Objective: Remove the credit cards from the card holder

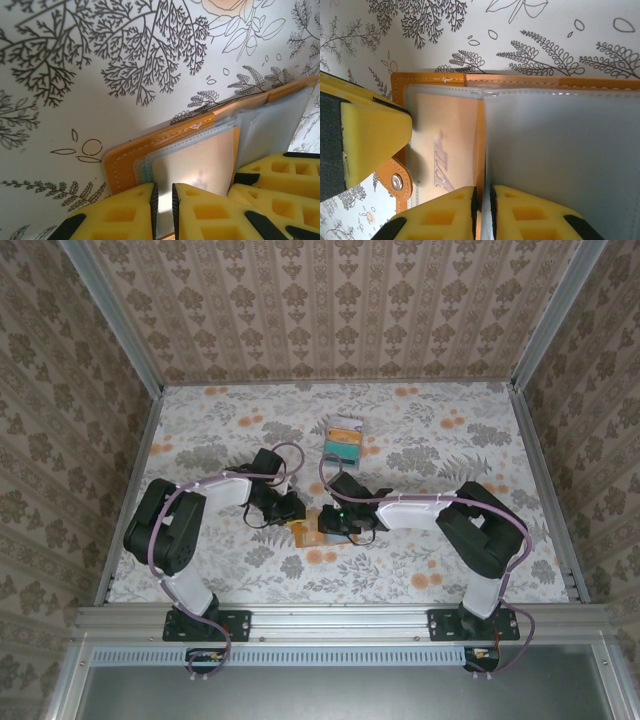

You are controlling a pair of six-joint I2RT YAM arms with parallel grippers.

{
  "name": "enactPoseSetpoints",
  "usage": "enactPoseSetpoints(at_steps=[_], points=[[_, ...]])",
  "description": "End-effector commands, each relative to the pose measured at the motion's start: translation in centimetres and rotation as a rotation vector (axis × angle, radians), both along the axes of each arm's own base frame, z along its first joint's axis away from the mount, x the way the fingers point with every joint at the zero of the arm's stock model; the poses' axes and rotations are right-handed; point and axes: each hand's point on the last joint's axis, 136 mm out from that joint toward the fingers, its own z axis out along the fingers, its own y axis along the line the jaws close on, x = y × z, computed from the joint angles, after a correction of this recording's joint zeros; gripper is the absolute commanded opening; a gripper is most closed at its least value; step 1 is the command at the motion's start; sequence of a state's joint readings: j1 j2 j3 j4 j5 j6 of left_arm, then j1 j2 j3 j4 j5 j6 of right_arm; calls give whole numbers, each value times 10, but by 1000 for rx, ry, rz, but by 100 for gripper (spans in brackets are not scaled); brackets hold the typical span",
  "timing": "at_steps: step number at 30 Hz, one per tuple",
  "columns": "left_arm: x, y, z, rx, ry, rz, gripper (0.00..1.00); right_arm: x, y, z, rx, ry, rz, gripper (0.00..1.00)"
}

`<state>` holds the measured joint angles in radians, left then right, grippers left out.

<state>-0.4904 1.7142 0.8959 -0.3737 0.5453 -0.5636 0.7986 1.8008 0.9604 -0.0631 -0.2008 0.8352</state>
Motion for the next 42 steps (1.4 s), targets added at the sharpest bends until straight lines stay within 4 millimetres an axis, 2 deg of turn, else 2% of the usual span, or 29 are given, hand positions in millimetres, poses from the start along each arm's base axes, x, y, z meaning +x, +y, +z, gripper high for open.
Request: enactPoseSetpoints(at_steps=[1, 6, 11, 19, 24, 29, 32, 35, 42], points=[[-12, 1, -11, 17, 33, -14, 18, 0, 8, -2, 30, 26, 2, 19], [-11, 0, -9, 17, 27, -12, 18, 0, 9, -3, 56, 38, -7, 17], [-12, 2, -9, 26, 25, -14, 17, -2, 6, -3, 68, 42, -19, 0], [-13, 7, -11, 53, 17, -17, 14, -1, -20, 2, 41, 16, -82, 0], [-13, 7, -10, 54, 13, -20, 14, -2, -28, 4, 39, 12, -93, 0], [-12, 6, -8, 49, 7, -21, 13, 0, -24, 7, 49, 5, -83, 0], [-12, 5, -8, 46, 9, -21, 13, 1, -20, 7, 62, 6, -73, 12], [-12, 4, -8, 44, 8, -22, 10, 0, -13, 4, 84, 26, -52, 17], [-13, 3, -8, 40, 14, -28, 8, 0, -8, -6, 104, 50, -61, 18]])
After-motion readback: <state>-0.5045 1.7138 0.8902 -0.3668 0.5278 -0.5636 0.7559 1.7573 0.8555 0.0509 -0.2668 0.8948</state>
